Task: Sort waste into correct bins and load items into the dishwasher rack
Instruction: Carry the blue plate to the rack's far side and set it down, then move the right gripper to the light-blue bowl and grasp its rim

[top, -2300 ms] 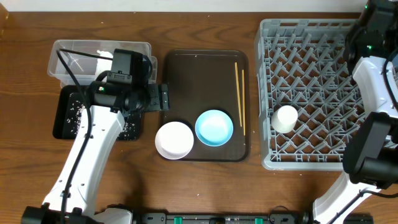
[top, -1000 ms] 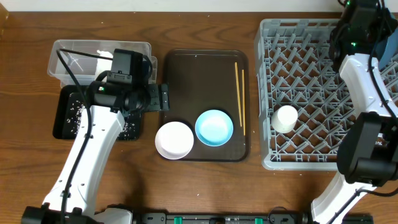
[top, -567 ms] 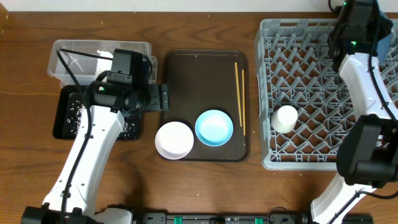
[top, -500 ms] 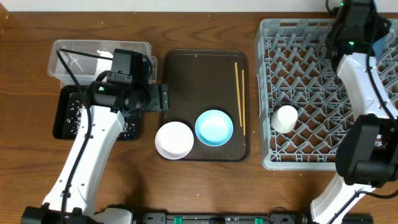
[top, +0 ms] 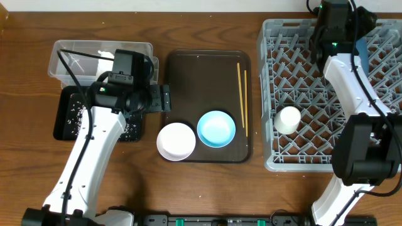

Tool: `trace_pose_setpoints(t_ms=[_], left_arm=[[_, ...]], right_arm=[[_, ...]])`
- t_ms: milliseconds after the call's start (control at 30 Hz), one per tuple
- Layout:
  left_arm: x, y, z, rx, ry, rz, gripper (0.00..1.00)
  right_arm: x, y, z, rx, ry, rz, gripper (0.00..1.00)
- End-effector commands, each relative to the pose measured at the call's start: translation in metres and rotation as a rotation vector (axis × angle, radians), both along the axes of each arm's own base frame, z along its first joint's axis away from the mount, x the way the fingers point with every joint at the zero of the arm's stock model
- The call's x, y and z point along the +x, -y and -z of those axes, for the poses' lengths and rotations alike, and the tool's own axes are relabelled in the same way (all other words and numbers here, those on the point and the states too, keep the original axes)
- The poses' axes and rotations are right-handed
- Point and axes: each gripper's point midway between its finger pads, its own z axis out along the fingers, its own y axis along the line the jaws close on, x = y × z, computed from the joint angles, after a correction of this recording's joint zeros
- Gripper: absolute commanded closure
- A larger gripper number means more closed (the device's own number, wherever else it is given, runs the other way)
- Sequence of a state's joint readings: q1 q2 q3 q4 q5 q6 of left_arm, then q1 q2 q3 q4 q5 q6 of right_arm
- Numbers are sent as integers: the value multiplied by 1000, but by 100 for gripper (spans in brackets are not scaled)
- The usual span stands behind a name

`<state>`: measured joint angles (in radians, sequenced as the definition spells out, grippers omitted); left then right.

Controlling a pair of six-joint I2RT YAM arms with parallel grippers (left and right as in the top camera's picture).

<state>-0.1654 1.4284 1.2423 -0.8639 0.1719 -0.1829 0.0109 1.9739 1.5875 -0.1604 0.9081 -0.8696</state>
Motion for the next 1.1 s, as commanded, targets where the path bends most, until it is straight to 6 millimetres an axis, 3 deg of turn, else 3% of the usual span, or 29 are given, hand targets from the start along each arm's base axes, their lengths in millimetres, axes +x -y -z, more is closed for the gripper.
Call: trace_pose_setpoints(t_ms=[0,200,333,500,633,700,767,867,1067], left_arm=[[3,-4,-9,13,28,-6,12],[3,-4,-9,13,28,-6,12],[3,-4,-9,13,28,-6,12],[3,-4,-9,13,28,-6,12],[3,-4,-9,13,28,-5,12],[3,-4,-9,13,28,-6,11],[3,-4,-9,13,28,-6,12],[3,-4,-9,13,28,-6,12],[3,-4,-9,13,28,-6,12]], right_arm=[[-4,-6,-27,60,137,15,5],[-9,-24,-69,151,267,-64,1],[-9,-76,-72,326,252,-256,1],[-23,-169,-50,708,139,-531,1],[-54,-250,-30,1094,-19,-697,1],[-69,-274,-26,1223,-91,-740,1],[-84,-290,-21,1321,-160,-746,6],[-103,-303,-3,1397,-257,-693,25],[-140,-325,46,1445,-420,-587,26]])
